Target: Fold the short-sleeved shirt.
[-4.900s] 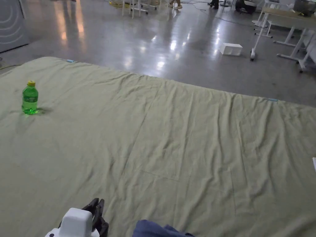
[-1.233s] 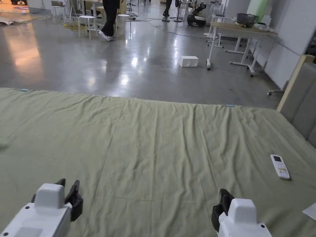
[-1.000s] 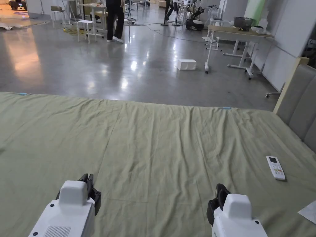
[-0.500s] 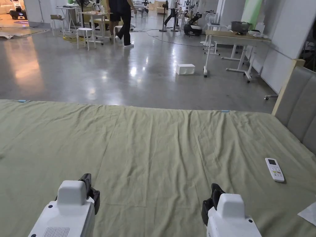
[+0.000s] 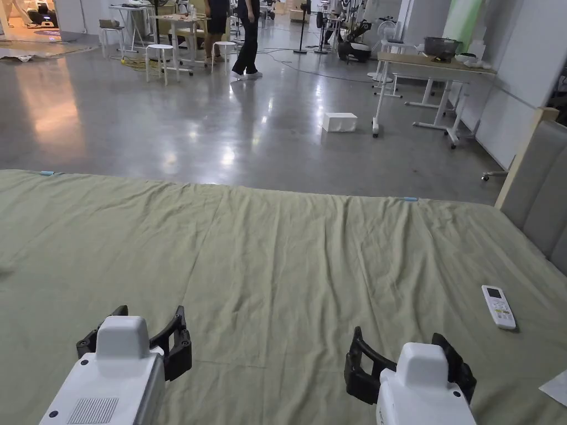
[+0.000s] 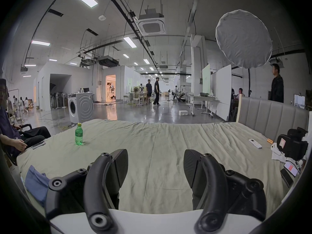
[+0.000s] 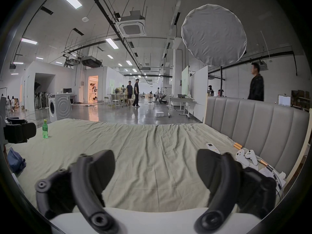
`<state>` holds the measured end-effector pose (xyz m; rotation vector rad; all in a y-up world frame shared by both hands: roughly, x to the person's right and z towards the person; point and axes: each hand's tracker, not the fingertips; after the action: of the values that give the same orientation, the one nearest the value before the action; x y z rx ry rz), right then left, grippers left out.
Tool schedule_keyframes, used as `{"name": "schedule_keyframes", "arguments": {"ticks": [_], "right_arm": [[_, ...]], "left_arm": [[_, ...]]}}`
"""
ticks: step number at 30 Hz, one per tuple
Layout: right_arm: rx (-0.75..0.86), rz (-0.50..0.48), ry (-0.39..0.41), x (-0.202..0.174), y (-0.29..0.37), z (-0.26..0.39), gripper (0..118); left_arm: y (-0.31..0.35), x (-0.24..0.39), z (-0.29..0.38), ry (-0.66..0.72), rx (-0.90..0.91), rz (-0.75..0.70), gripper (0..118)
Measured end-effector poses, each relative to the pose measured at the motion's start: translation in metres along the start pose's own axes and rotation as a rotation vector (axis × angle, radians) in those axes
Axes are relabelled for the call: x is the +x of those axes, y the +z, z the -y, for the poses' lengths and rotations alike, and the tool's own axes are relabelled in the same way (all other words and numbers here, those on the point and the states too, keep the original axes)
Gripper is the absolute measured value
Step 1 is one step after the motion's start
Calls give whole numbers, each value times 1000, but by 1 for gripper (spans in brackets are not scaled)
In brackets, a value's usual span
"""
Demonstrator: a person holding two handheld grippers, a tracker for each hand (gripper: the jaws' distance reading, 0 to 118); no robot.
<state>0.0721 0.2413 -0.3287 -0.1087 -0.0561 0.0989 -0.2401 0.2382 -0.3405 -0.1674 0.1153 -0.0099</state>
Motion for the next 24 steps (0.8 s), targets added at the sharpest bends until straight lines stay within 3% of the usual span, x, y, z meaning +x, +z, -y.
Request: {"name": "schedule_keyframes", "arguments": {"ticks": [5, 12, 16, 21, 24], "right_arm": [[29, -2, 32, -1, 0, 1, 118], [32, 21, 34, 2, 1, -2, 118], [-39, -62, -62, 11, -2, -5, 118], [-16, -5, -9, 7, -4, -18, 118], [-30, -53, -87, 11, -8, -22, 118]], "left_arm": [[1, 2, -1, -56, 20, -32, 99], [3, 2, -2, -58, 23, -32, 102], [4, 2, -1, -43, 26, -7, 104], [6, 1, -3, -14, 34, 47, 104], [7, 1, -5, 6, 41, 65, 104]]}}
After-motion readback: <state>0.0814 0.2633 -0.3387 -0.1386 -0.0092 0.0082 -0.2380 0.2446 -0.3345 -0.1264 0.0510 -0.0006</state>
